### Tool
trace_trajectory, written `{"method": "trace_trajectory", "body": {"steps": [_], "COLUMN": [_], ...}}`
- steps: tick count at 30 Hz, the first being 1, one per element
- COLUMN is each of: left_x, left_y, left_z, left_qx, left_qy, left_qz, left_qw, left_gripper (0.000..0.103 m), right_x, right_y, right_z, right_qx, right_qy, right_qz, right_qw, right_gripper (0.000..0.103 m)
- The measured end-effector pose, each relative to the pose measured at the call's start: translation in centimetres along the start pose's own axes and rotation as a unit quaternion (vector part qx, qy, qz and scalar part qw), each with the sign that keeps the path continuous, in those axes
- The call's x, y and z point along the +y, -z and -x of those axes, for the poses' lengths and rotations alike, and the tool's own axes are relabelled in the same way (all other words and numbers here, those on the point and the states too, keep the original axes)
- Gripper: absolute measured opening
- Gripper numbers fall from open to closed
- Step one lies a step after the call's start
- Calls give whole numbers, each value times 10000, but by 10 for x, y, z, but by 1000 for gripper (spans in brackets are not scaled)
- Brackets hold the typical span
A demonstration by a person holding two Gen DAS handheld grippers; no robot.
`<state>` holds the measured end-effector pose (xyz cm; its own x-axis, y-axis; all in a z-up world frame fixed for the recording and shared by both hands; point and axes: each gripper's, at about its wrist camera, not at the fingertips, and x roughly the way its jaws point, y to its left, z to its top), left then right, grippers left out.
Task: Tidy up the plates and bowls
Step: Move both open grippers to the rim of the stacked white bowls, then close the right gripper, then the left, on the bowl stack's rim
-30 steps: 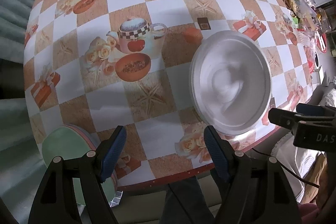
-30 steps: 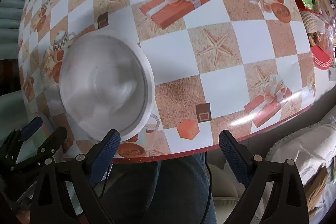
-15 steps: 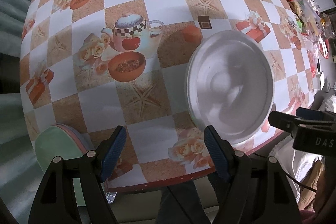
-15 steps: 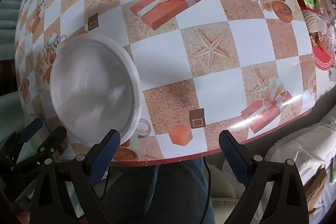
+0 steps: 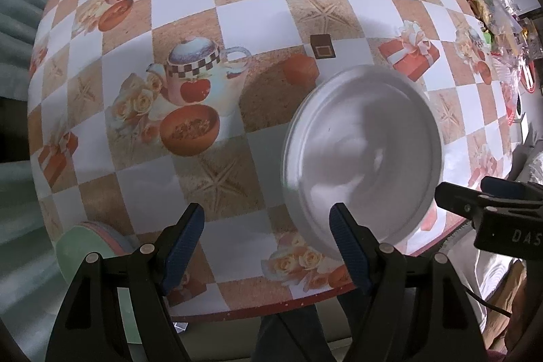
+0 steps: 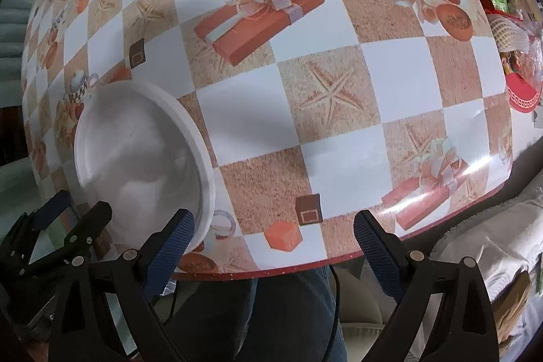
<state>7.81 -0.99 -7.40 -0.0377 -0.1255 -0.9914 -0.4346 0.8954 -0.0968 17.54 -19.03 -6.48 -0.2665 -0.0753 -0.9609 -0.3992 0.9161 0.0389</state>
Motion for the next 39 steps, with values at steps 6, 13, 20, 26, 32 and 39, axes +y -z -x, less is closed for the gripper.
{"method": "trace_trajectory", "body": {"steps": [6, 13, 20, 26, 32, 39], "left_x": [-6, -16, -21, -15, -16, -4], "left_y": [-14, -24, -36, -53, -59, -72], "left_z": [-7, -13, -20, -33, -46, -56], "left_qx": [32, 1, -9, 20, -28, -76], "left_qy": [-4, -53, -134, -233, -154, 53], "left_qz": [-13, 15, 18, 13, 23, 126], "left_qw": [10000, 10000, 9999, 9997, 9999, 9999], "left_gripper": [79, 79, 79, 79, 80, 84], "right_x": [5, 8, 7, 14, 25, 23], "right_y": [-11, -18, -19, -19, -16, -17], "right_z": [-5, -12, -18, -26, -36, -40], "right_qx": [73, 121, 135, 148, 177, 141], "right_qy": [-5, -1, 20, -24, 16, -71], "right_qz": [-27, -2, -35, 5, 31, 77], "right_qw": [10000, 9999, 9999, 9999, 9998, 9998], "right_gripper": [96, 96, 96, 96, 96, 101]}}
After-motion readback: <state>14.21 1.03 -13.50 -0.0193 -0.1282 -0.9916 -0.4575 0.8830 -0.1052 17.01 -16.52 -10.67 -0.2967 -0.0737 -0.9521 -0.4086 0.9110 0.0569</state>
